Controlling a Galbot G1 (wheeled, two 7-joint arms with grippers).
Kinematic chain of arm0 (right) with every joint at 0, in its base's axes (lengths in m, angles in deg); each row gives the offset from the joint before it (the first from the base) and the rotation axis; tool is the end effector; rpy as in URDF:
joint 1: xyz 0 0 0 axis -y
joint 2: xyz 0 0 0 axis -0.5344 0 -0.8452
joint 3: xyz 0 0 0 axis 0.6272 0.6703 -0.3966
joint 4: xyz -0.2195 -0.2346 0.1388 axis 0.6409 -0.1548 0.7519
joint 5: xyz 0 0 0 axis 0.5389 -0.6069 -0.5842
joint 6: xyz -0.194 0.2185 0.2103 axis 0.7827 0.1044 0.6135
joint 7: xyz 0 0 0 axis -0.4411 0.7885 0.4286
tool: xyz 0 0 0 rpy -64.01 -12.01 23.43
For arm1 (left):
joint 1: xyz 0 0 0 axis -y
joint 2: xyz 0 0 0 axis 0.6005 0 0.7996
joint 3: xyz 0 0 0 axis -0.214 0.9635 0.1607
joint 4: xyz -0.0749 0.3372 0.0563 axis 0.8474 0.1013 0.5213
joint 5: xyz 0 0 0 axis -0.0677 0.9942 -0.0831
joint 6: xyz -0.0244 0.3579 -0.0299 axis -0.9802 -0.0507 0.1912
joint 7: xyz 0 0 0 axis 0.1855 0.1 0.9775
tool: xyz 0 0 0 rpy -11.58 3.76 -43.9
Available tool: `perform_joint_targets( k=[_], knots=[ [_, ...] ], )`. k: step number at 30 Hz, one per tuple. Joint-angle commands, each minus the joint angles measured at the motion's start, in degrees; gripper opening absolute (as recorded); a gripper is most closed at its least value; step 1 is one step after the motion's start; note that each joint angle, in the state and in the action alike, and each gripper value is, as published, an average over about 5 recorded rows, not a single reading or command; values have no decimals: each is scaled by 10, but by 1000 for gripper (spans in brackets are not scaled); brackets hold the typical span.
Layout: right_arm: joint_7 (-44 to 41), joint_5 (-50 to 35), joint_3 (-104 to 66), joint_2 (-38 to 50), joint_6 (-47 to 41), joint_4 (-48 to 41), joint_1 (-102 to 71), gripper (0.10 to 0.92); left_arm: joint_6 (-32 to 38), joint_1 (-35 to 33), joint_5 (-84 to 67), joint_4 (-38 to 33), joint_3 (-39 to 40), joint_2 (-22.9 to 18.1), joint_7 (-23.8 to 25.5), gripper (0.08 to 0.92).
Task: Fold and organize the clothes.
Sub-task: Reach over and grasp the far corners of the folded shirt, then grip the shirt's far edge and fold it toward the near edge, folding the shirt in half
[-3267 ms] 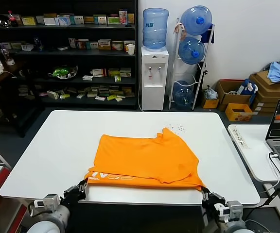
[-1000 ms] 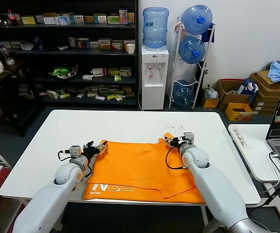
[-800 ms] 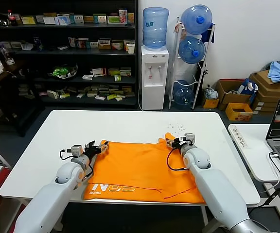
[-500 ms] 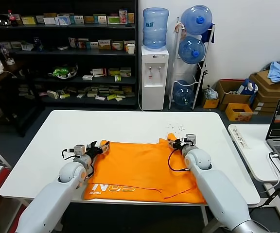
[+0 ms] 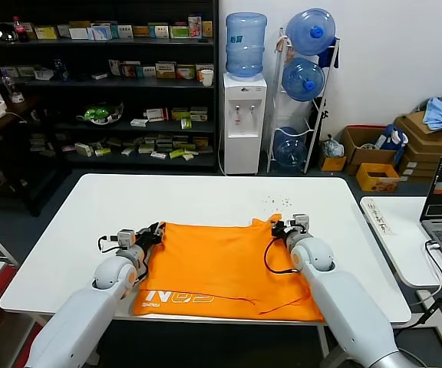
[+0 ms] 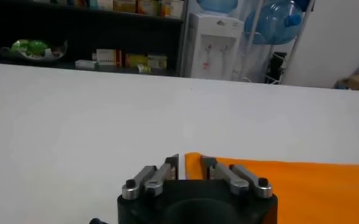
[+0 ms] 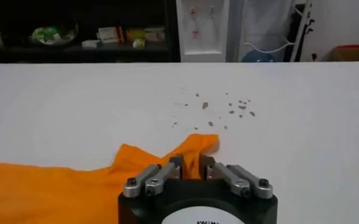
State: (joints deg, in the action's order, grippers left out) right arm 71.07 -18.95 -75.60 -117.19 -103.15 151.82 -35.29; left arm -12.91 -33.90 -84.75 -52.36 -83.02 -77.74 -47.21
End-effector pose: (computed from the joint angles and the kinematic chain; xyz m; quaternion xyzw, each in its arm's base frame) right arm 0.4687 -0.0229 -0.3363 0.0656 -0.9521 -0.0170 0.2981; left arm 0.4414 0.0789 -0.3770 -0.0818 -0.9682 0.0339 0.2341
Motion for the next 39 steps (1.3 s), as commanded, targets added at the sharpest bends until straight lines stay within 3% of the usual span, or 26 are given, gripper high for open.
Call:
perform_joint_targets(
  k=[1, 5, 8, 17, 24, 39],
  knots=[
    [-1, -1, -3, 4, 38, 17, -10, 149, 14, -5, 4, -4, -5, 1, 2, 238],
    [-3, -7, -10, 13, 71, 42, -25, 125, 27, -17, 6, -22, -16, 5, 4, 128],
    [0, -16, -17, 27, 85, 79, -46, 125, 36, -34, 6, -58, -27, 14, 6, 95],
    [36, -40, -45, 90, 58, 257, -168, 125, 39, -118, 2, -210, -62, 47, -3, 94],
    [64, -44, -74, 129, 31, 341, -256, 125, 23, -206, 23, -309, -81, 69, -27, 94],
    [88, -54, -133, 158, 3, 438, -366, 125, 25, -298, 58, -375, -101, 82, -44, 94]
  ],
)
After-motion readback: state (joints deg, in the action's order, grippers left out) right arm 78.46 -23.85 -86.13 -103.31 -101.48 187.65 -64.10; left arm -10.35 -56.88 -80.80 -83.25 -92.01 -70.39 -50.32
